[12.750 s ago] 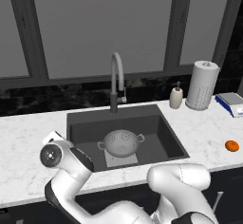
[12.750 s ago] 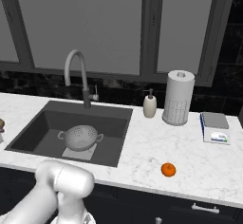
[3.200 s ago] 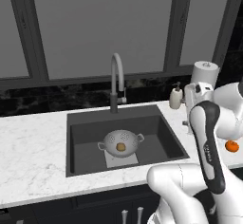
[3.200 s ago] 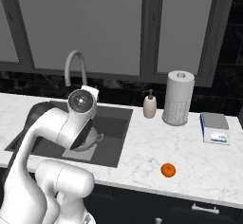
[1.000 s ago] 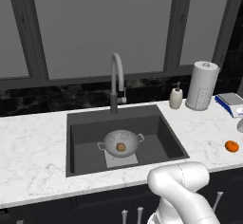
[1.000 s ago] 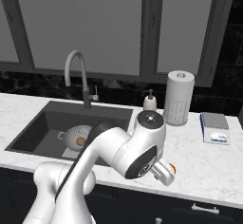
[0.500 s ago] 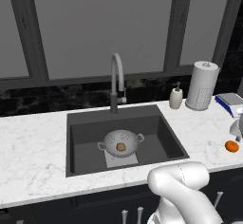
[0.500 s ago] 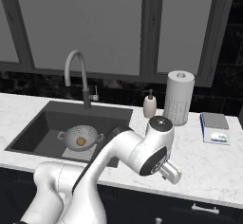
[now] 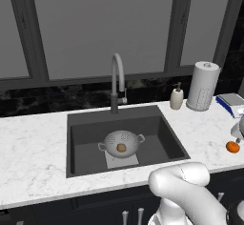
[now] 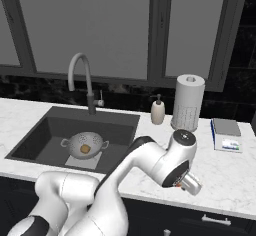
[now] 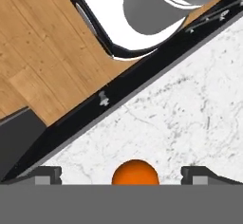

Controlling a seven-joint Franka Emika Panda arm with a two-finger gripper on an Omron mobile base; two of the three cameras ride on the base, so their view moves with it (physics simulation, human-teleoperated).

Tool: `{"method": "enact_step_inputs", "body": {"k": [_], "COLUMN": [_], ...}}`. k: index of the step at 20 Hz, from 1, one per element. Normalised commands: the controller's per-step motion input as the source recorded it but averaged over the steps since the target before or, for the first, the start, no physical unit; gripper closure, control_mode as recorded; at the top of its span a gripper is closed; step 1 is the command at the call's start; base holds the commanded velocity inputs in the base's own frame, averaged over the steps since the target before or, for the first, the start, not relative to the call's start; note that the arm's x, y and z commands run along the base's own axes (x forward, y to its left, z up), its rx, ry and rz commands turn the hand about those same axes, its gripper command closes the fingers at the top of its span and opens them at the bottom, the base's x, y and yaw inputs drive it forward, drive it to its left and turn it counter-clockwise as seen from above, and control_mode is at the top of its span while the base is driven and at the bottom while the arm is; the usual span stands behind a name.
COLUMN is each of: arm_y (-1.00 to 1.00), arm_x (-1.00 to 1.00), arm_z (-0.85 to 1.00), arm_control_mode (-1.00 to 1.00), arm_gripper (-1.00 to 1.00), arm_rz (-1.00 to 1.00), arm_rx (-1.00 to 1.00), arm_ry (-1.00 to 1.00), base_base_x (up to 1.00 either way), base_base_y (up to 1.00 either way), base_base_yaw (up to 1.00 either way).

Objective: Put the colander in the sink, put the orange, kiwi in the colander, and turn on the sink faucet and pour water over the colander.

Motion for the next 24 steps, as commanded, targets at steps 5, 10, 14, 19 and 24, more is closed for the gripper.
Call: {"method": "enact_step_inputs", "body": {"k": [5, 10, 14, 19, 24], "arm_y": [-0.01, -0.03, -0.08, -0.04, -0.07], "arm_x": [0.43, 0.24, 0.22, 0.27, 0.24], "arm_z": [-0.26, -0.39, -0.41, -0.30, -0.35], "arm_control_mode": [-1.00, -1.00, -1.00, -1.00, -1.00], "arm_gripper": [-1.00, -1.00, -1.00, -1.00, -1.00], "arm_rz": [0.01, 0.00, 0.00, 0.00, 0.00], "arm_rx": [0.00, 0.00, 0.00, 0.00, 0.00], "arm_ry": [0.00, 0.00, 0.00, 0.00, 0.00], "base_base_x": [0.00, 0.00, 0.00, 0.00, 0.00], "base_base_y": [0.00, 0.00, 0.00, 0.00, 0.00], "base_base_yaw": [0.00, 0.00, 0.00, 0.00, 0.00]}}
